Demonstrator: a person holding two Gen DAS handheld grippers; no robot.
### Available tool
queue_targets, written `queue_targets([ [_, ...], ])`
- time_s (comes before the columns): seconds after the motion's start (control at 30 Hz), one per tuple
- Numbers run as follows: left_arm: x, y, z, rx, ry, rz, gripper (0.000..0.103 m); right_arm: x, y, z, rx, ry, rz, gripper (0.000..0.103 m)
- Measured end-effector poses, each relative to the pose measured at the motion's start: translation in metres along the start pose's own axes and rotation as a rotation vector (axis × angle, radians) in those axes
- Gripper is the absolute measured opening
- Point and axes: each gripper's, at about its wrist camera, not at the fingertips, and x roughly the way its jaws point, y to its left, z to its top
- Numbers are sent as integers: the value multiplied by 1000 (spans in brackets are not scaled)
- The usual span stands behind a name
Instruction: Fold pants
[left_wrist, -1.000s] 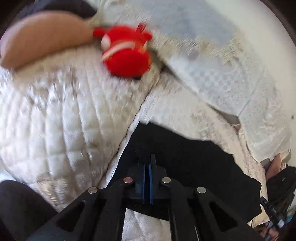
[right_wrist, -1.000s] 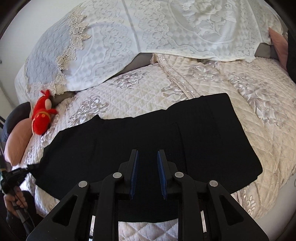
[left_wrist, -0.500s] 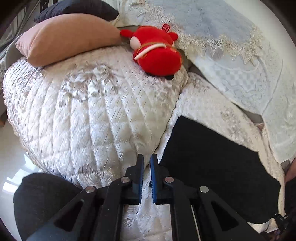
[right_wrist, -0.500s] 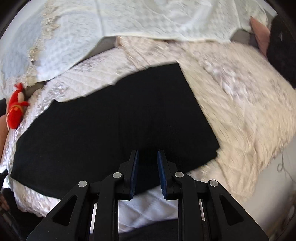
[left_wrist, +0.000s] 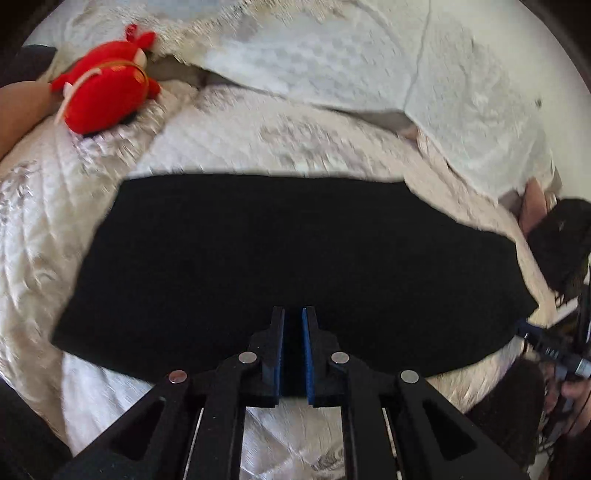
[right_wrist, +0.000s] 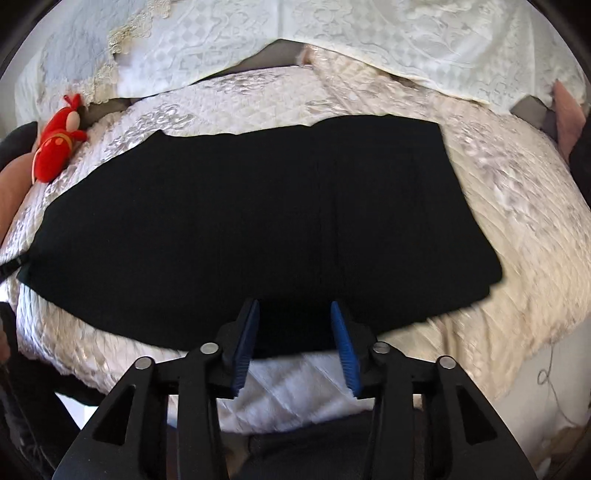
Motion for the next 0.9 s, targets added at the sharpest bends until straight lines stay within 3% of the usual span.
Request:
queue_targets([
  [0.1, -7, -9, -9, 64, -27, 17, 18, -6, -7, -2, 10, 4, -21, 46],
  [0.17, -11, -13, -6, 65, -22, 20, 18, -15, -8, 3, 6, -58, -54, 46],
  [0.3, -11, -19, 14, 65, -67, 22, 18, -21, -14, 31, 31, -180, -22, 46],
  [0.37, -8, -20, 24, 61, -89, 34, 18, -13, -19, 49, 34, -198, -32, 29],
  [0.43, -3, -18, 37, 52, -108, 63, 18, 0, -25, 71, 42, -213, -34, 24],
  [0.57, 7, -6, 58, 33, -137, 108, 18, 20, -43, 95, 80, -219, -83, 24],
  [0.67, 29, 8, 68, 5, -99, 152, 21, 40, -67, 99, 126, -165, -140, 25],
  [0.73, 46, 19, 71, -12, -53, 167, 21, 41, -76, 99, 154, -170, -103, 27],
  [0.83, 47, 22, 72, 3, -74, 169, 21, 28, -67, 95, 134, -184, -116, 30],
  [0.9, 38, 23, 72, -19, -83, 162, 21, 17, -55, 89, 126, -201, -66, 30],
])
